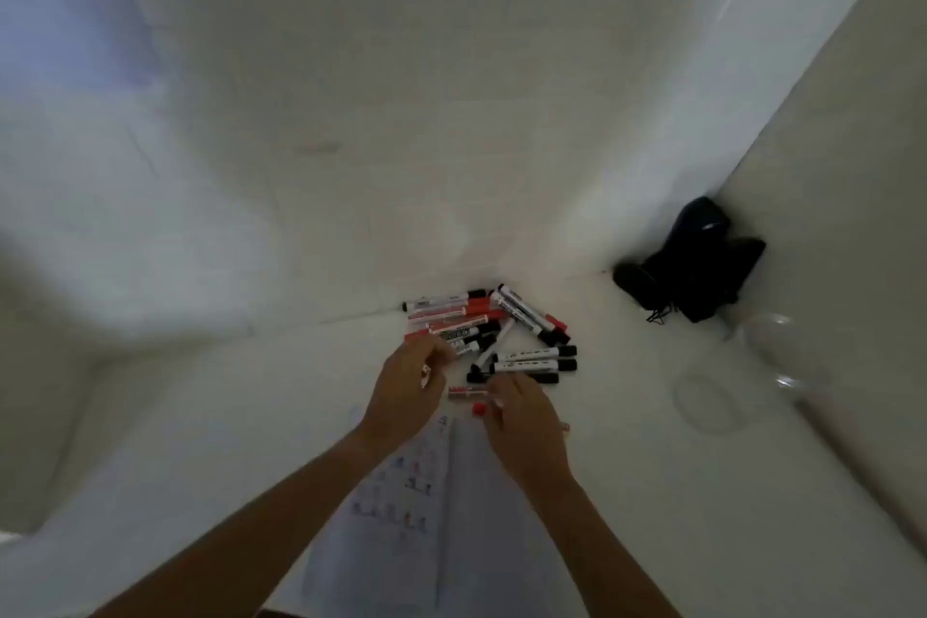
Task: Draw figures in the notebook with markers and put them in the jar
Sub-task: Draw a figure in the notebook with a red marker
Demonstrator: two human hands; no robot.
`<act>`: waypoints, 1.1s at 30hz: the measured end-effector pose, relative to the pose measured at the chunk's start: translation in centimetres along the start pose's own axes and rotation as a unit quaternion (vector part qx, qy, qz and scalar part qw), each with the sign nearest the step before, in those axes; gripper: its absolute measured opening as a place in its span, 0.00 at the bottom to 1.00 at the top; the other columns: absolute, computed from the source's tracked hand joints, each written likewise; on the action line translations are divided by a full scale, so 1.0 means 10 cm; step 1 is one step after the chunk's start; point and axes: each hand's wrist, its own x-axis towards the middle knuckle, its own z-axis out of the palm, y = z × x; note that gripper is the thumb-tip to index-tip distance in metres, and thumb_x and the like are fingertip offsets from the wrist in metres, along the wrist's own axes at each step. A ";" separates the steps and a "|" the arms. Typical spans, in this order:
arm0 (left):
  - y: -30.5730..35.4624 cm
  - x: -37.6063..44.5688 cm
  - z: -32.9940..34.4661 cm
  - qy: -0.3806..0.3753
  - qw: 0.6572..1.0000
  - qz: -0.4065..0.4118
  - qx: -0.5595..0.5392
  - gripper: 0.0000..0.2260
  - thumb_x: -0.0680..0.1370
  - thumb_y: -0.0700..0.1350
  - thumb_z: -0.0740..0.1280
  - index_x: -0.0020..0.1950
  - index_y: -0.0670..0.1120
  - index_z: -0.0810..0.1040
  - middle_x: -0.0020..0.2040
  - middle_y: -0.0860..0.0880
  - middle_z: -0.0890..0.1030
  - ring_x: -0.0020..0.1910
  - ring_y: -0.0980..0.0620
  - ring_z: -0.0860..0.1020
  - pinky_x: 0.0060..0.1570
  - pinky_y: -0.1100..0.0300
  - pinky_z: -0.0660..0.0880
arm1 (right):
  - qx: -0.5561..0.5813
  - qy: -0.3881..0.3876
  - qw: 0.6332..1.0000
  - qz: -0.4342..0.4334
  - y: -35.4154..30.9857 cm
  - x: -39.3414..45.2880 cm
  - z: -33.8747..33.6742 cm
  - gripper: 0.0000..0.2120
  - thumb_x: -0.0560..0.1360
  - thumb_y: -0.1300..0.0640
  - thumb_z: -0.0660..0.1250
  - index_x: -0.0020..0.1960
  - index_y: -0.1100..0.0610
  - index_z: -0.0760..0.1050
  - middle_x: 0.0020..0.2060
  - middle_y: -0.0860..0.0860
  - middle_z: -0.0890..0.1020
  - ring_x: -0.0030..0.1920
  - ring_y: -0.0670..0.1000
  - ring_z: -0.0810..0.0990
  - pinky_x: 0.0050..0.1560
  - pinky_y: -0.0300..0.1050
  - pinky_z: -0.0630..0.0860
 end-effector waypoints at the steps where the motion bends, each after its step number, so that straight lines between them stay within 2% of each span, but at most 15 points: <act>1: -0.10 0.00 0.07 0.008 1.000 0.009 -0.002 0.17 0.71 0.27 0.63 0.50 0.48 0.78 0.48 0.55 0.80 0.48 0.56 0.78 0.45 0.65 0.75 | 0.002 0.015 1.000 -0.021 0.09 -0.01 0.11 0.09 0.74 0.65 0.72 0.54 0.60 0.81 0.48 0.54 0.83 0.48 0.56 0.82 0.48 0.49 0.81; 4: -0.34 0.01 0.19 0.034 0.999 0.037 0.015 0.17 0.71 0.28 0.64 0.51 0.48 0.78 0.49 0.57 0.80 0.50 0.56 0.78 0.48 0.63 0.75 | -0.015 0.061 0.996 -0.065 0.29 0.01 0.32 0.07 0.74 0.63 0.73 0.52 0.58 0.80 0.47 0.51 0.81 0.46 0.52 0.79 0.48 0.46 0.79; 7: -0.54 -0.05 0.28 0.057 0.994 0.092 0.027 0.16 0.71 0.28 0.64 0.51 0.47 0.78 0.49 0.54 0.79 0.50 0.56 0.78 0.49 0.67 0.72 | -0.031 0.106 0.986 -0.122 0.43 0.00 0.48 0.06 0.75 0.62 0.73 0.52 0.57 0.80 0.49 0.51 0.80 0.48 0.51 0.77 0.50 0.44 0.75; 11: -0.73 -0.13 0.32 0.079 0.984 0.148 0.061 0.14 0.71 0.30 0.64 0.50 0.46 0.78 0.48 0.53 0.78 0.48 0.57 0.76 0.48 0.69 0.71 | -0.046 0.144 0.977 -0.149 0.49 0.04 0.53 0.04 0.76 0.59 0.71 0.51 0.56 0.80 0.47 0.50 0.80 0.47 0.49 0.77 0.50 0.42 0.74; 16: -0.73 -0.19 0.32 0.032 0.971 0.194 0.134 0.09 0.74 0.34 0.66 0.49 0.47 0.78 0.47 0.53 0.77 0.47 0.54 0.73 0.47 0.61 0.71 | -0.074 0.138 0.973 -0.167 0.47 0.00 0.48 0.04 0.74 0.62 0.73 0.48 0.57 0.80 0.42 0.51 0.81 0.43 0.52 0.78 0.45 0.49 0.77; 18: -0.70 -0.22 0.31 0.010 0.965 0.214 0.152 0.07 0.75 0.38 0.64 0.48 0.47 0.79 0.48 0.52 0.77 0.48 0.54 0.74 0.47 0.59 0.72 | -0.081 0.147 0.973 -0.161 0.46 -0.04 0.45 0.04 0.74 0.62 0.73 0.48 0.58 0.80 0.42 0.51 0.81 0.43 0.52 0.78 0.45 0.48 0.78; 23: -0.71 -0.26 0.32 -0.015 0.958 0.235 0.162 0.11 0.75 0.46 0.59 0.48 0.50 0.81 0.48 0.55 0.78 0.47 0.57 0.75 0.48 0.60 0.74 | -0.101 0.158 0.973 -0.139 0.57 -0.13 0.38 0.07 0.72 0.58 0.74 0.49 0.57 0.81 0.44 0.51 0.81 0.43 0.52 0.80 0.44 0.46 0.78; 25: -0.73 -0.25 0.34 -0.022 0.958 0.238 0.157 0.12 0.76 0.47 0.59 0.51 0.51 0.81 0.49 0.56 0.78 0.46 0.60 0.74 0.47 0.65 0.72 | -0.107 0.160 0.974 -0.118 0.65 -0.16 0.40 0.07 0.72 0.57 0.72 0.50 0.57 0.81 0.44 0.50 0.81 0.43 0.53 0.80 0.43 0.47 0.80; 27: -0.76 -0.23 0.35 -0.032 0.958 0.242 0.150 0.13 0.78 0.47 0.59 0.55 0.51 0.82 0.52 0.56 0.78 0.47 0.60 0.74 0.46 0.65 0.73 | -0.115 0.160 0.974 -0.110 0.71 -0.15 0.42 0.09 0.73 0.54 0.69 0.51 0.56 0.82 0.46 0.50 0.81 0.45 0.52 0.80 0.43 0.47 0.80; 30: -0.81 -0.20 0.37 -0.043 0.942 0.287 0.169 0.12 0.82 0.49 0.61 0.63 0.52 0.79 0.57 0.54 0.78 0.55 0.57 0.75 0.54 0.63 0.71 | -0.134 0.176 0.962 -0.162 0.69 -0.11 0.47 0.13 0.76 0.50 0.61 0.49 0.54 0.82 0.44 0.48 0.81 0.44 0.48 0.79 0.43 0.39 0.76; 33: -0.82 -0.21 0.36 -0.063 0.929 0.308 0.193 0.17 0.83 0.59 0.60 0.68 0.54 0.74 0.62 0.55 0.77 0.61 0.58 0.72 0.60 0.67 0.64 | -0.156 0.164 0.951 -0.211 0.58 -0.10 0.51 0.15 0.74 0.51 0.60 0.55 0.49 0.81 0.44 0.45 0.81 0.39 0.44 0.79 0.35 0.33 0.71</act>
